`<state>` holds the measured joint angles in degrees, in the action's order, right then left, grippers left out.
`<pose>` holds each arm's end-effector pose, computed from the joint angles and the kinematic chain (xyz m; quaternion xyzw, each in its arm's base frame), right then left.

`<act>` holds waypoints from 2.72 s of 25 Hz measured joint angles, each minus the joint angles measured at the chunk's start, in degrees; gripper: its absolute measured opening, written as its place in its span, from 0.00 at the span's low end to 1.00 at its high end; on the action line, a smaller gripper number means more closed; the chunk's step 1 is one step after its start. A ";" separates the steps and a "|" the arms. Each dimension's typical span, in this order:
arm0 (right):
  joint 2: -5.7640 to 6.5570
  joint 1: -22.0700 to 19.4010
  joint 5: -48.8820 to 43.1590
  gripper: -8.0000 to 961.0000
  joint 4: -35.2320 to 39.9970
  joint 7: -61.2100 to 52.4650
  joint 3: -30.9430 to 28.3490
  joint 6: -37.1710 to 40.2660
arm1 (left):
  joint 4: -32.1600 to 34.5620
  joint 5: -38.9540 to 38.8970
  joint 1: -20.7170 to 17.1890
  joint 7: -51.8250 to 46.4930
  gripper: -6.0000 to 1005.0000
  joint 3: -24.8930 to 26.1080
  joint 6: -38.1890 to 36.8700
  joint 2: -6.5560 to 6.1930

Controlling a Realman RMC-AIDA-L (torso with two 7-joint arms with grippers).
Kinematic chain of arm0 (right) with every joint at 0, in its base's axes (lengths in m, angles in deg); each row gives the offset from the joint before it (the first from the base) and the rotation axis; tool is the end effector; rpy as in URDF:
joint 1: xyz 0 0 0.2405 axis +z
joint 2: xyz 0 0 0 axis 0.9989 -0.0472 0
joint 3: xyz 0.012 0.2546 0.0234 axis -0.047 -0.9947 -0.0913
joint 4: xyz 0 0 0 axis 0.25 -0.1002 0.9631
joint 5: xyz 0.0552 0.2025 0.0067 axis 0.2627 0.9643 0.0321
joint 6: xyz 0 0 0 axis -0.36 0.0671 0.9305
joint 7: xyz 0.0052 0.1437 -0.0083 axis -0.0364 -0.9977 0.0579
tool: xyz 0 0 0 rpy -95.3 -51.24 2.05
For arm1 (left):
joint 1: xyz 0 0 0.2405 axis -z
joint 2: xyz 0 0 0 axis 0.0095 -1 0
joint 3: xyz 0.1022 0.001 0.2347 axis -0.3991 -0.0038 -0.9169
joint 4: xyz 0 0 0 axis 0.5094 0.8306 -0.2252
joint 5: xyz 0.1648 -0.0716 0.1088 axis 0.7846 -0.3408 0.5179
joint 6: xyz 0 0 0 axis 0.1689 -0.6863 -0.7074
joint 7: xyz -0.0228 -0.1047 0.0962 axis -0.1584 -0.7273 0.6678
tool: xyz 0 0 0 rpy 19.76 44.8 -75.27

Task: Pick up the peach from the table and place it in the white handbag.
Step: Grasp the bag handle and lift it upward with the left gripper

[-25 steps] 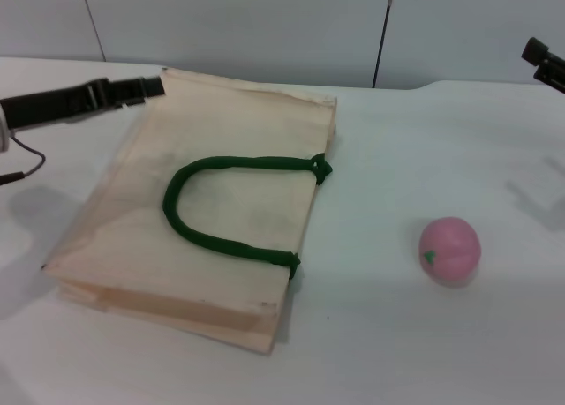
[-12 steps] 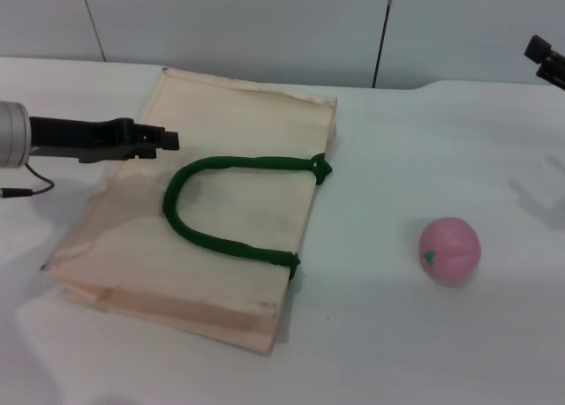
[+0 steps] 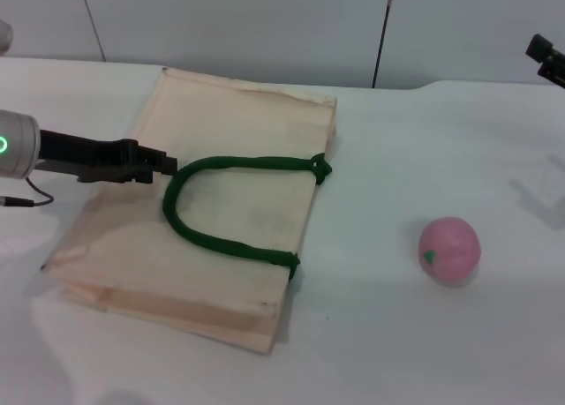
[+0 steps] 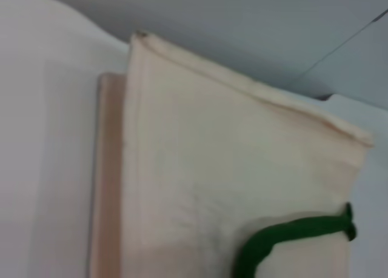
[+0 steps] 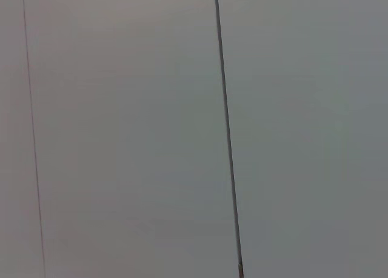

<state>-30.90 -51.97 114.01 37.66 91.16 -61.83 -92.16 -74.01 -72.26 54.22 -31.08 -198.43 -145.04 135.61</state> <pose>0.2846 0.3859 0.0636 -0.8200 0.1925 0.3582 0.4028 -0.2932 0.3955 0.0599 -0.7720 -0.5965 -0.1178 0.1854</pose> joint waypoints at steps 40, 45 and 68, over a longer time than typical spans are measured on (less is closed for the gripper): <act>-0.09 0.82 0.17 0.92 -0.41 -0.13 -0.08 0.00 | 12.13 10.77 3.67 -1.93 0.53 0.00 14.82 -0.23; -0.09 0.81 0.17 0.92 -0.44 -0.06 -0.08 0.00 | 12.12 10.83 3.73 -1.98 0.53 0.00 15.27 -0.27; -0.08 0.88 0.17 0.92 -0.44 -0.08 0.11 0.00 | 12.17 9.77 4.27 -0.72 0.14 0.09 17.31 0.04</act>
<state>-30.98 -51.09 114.18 37.22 91.08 -61.71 -92.16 -61.84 -62.49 58.49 -31.80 -198.34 -127.73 135.65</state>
